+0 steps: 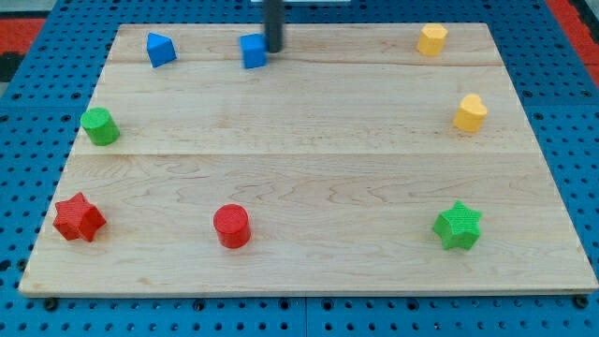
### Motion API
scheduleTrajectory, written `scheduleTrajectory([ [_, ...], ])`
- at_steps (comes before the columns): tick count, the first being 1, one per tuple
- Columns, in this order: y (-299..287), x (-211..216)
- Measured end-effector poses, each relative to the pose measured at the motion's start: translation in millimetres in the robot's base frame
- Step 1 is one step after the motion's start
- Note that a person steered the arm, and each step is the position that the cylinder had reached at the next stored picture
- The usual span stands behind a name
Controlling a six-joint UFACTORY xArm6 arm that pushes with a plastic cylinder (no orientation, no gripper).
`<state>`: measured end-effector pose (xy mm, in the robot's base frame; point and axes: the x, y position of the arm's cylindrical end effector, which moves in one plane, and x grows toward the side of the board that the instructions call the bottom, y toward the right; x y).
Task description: Separate the blue blocks
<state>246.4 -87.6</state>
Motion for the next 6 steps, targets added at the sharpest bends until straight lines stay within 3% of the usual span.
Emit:
scheduleTrajectory([
  [1, -58, -2],
  [2, -64, -52],
  [3, -129, -27],
  [5, -137, 75],
  [6, -137, 79],
])
